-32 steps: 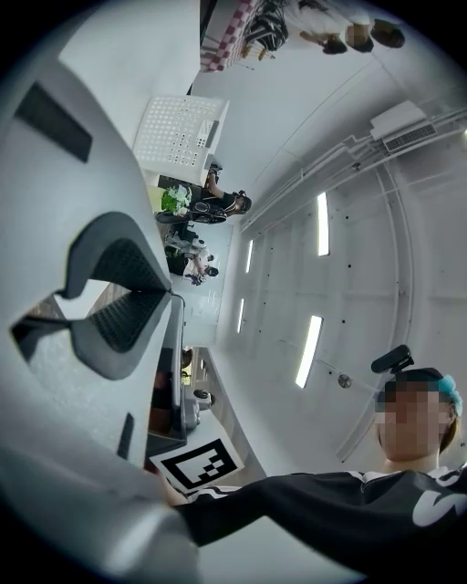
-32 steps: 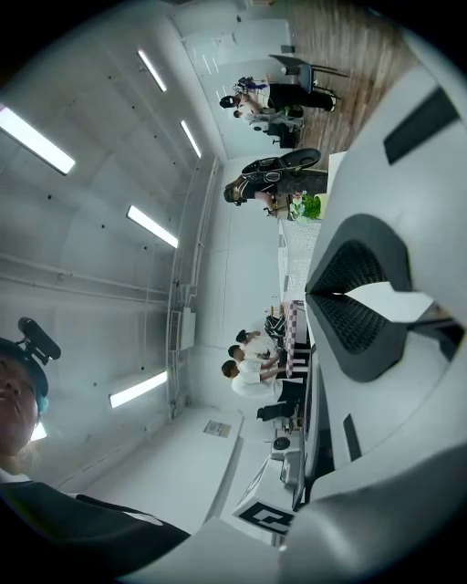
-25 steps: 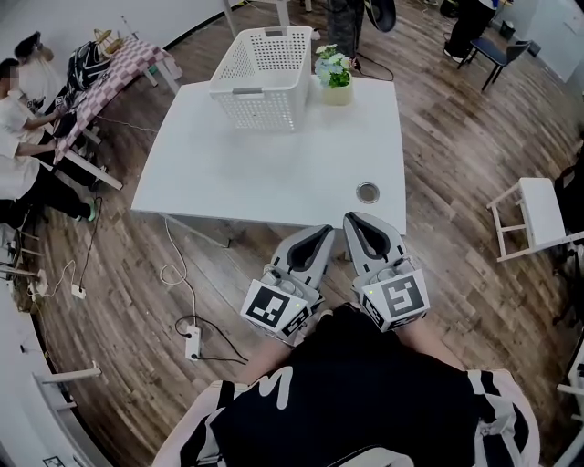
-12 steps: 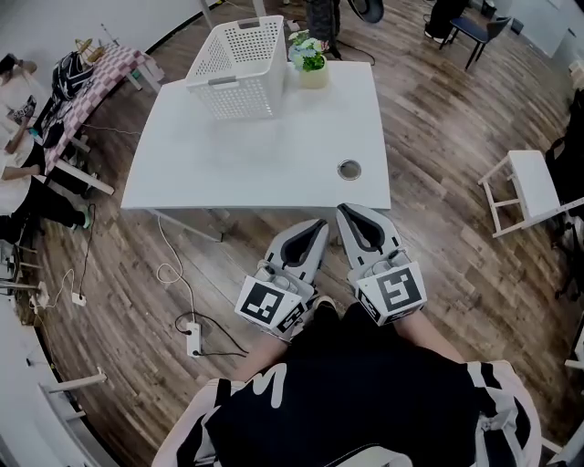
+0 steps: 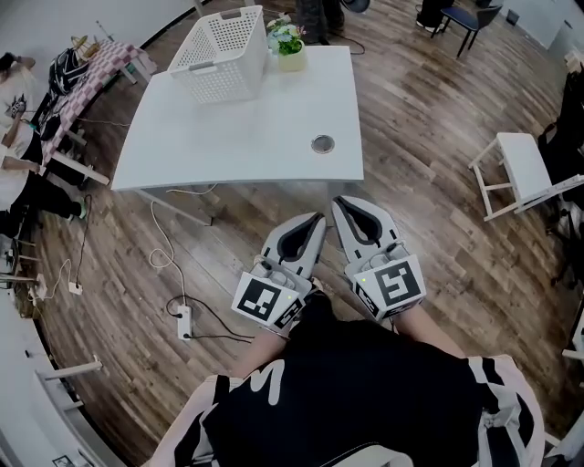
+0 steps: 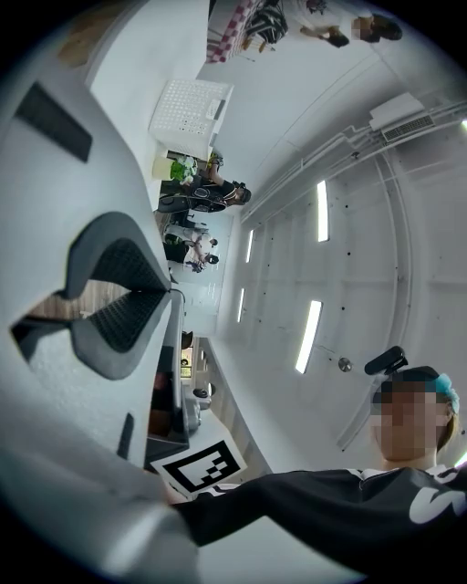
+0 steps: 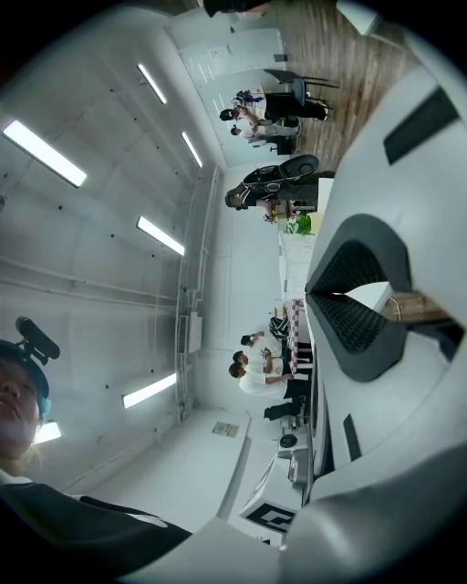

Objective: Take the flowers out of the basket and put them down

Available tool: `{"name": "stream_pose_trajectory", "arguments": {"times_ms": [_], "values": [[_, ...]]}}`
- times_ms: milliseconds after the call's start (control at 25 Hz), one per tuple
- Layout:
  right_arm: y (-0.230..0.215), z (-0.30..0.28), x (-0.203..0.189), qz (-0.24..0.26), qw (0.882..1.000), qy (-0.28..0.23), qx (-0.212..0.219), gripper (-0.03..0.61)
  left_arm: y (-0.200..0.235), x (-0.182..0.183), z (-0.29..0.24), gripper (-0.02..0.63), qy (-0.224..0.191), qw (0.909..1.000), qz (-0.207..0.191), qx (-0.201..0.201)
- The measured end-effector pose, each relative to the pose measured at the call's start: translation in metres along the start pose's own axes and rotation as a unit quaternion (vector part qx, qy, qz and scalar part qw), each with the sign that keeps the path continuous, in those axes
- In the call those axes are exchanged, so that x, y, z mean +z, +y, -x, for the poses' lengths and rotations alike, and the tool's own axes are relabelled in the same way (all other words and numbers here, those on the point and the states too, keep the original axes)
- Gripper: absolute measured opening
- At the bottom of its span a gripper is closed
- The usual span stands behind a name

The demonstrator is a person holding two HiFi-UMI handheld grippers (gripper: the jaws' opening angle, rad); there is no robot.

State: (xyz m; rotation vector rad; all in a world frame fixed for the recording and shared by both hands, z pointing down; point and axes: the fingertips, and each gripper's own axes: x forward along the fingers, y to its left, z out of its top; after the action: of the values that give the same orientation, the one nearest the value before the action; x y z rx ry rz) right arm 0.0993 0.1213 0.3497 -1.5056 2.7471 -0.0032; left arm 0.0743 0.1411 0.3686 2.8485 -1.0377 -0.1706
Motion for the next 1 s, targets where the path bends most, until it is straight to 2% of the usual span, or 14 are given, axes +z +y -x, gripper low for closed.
{"name": "stream_pose_trajectory", "arguments": {"times_ms": [320,640,1000], "values": [[0.007,0.088,-0.003,0.000,1.000,0.004,0.002,0.018,-0.086,-0.017,0.020,0.005,0.001,1.0000,0.006,0.004],[0.007,0.164,-0.009,0.004,1.000,0.002,0.006,0.018,-0.154,-0.030,0.032,0.005,-0.003,0.9999,0.004,0.016],[0.029,0.182,-0.001,0.001,1.000,0.000,0.010,0.018,-0.170,-0.020,0.055,0.005,-0.005,0.9998,-0.003,0.021]]}}
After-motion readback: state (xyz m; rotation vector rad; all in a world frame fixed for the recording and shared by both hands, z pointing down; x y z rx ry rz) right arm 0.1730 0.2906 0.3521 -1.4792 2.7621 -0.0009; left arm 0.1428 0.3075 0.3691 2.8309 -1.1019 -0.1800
